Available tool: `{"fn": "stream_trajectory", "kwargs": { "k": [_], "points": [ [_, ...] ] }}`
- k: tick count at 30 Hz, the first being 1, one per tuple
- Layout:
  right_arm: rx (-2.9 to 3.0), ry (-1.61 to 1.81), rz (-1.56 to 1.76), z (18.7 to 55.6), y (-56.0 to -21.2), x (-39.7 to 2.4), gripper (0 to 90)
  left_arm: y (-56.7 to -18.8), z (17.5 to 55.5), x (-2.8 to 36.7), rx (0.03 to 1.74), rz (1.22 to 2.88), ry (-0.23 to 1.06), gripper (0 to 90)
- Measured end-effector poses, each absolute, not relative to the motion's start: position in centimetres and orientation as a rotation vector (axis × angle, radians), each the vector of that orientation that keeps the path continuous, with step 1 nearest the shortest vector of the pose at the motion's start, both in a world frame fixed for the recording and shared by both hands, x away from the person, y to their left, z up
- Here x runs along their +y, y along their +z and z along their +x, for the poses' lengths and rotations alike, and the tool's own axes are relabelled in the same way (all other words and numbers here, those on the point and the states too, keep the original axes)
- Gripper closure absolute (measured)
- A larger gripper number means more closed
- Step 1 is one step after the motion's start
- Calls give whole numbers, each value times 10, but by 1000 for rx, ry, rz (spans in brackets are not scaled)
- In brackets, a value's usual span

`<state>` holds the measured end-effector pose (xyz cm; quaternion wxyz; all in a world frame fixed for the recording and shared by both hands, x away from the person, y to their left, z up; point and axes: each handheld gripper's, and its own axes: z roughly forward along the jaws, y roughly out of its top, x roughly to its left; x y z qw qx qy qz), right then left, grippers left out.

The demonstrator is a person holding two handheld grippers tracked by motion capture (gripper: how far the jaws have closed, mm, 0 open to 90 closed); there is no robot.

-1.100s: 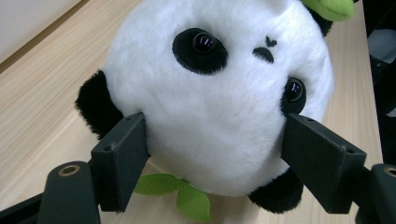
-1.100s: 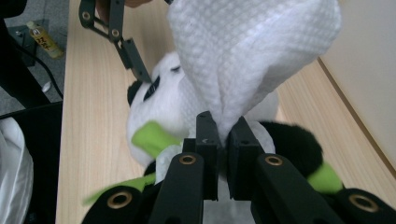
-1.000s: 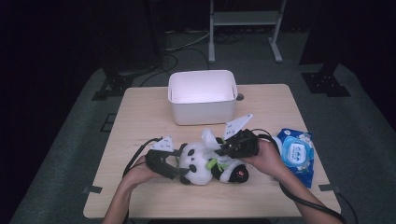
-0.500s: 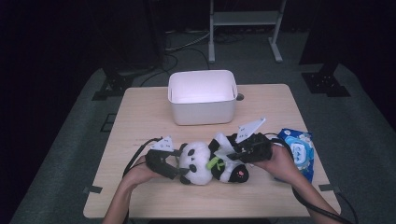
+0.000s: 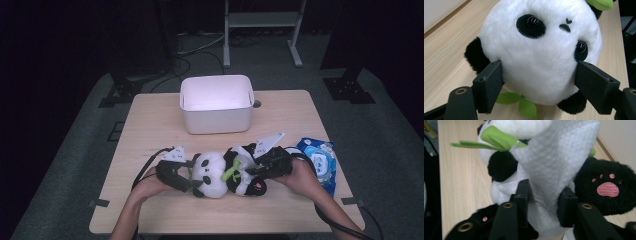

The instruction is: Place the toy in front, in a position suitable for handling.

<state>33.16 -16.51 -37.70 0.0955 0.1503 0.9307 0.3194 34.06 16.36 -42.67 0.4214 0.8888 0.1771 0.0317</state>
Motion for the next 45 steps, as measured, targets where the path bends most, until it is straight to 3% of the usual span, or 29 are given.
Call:
{"fn": "stream_trajectory", "kwargs": {
  "k": [3, 7, 24, 45],
  "points": [
    [2760, 909, 429, 334, -373, -161, 804, -427, 341, 164, 448, 2231, 82, 221],
    [2762, 959, 440, 339, -363, -157, 822, -428, 341, 164, 453, 2228, 78, 217],
    [2888, 921, 339, 367, -360, -84, 826, -427, 340, 164, 441, 2236, 85, 216],
    [2935, 994, 315, 337, -376, -101, 840, -414, 340, 172, 467, 2179, 53, 170]
  ]
}}
